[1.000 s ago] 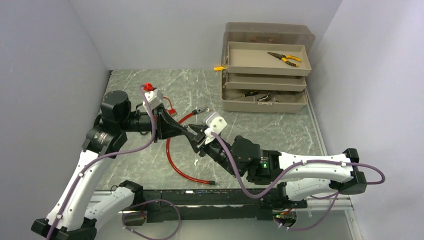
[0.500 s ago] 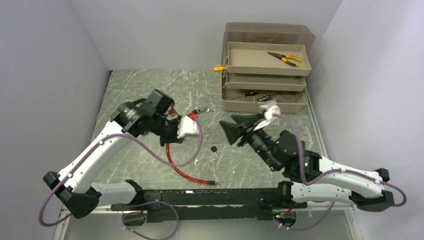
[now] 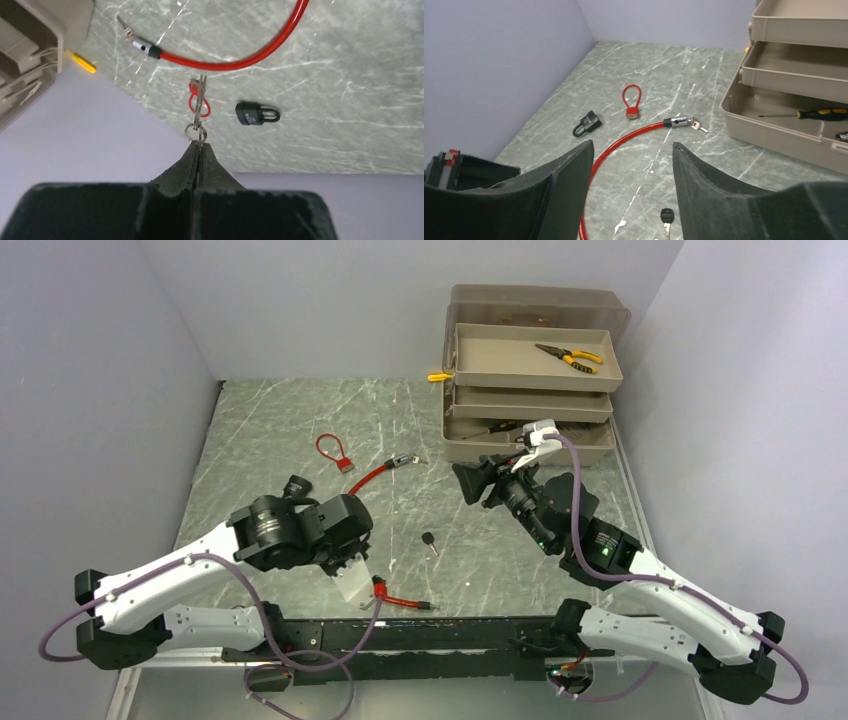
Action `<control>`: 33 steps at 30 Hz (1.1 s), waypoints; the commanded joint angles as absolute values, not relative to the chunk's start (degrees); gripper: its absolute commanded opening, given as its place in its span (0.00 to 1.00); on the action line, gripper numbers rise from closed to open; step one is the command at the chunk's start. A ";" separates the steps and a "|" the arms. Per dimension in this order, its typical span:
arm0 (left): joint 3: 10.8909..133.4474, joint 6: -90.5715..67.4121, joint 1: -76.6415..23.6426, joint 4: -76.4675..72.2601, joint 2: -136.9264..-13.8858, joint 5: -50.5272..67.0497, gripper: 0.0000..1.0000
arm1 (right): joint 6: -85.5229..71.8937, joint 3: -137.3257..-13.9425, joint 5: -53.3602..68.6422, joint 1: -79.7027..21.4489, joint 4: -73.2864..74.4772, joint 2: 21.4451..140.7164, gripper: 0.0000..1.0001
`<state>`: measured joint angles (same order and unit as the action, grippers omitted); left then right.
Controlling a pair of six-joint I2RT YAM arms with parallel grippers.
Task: Unlock with the key
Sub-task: Pick up the key from the center of the board.
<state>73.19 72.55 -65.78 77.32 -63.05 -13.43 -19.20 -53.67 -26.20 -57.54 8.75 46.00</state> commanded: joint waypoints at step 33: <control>96.66 49.50 -48.61 90.22 -72.94 25.61 0.00 | -9.69 -55.26 23.73 -62.27 -7.40 60.85 0.62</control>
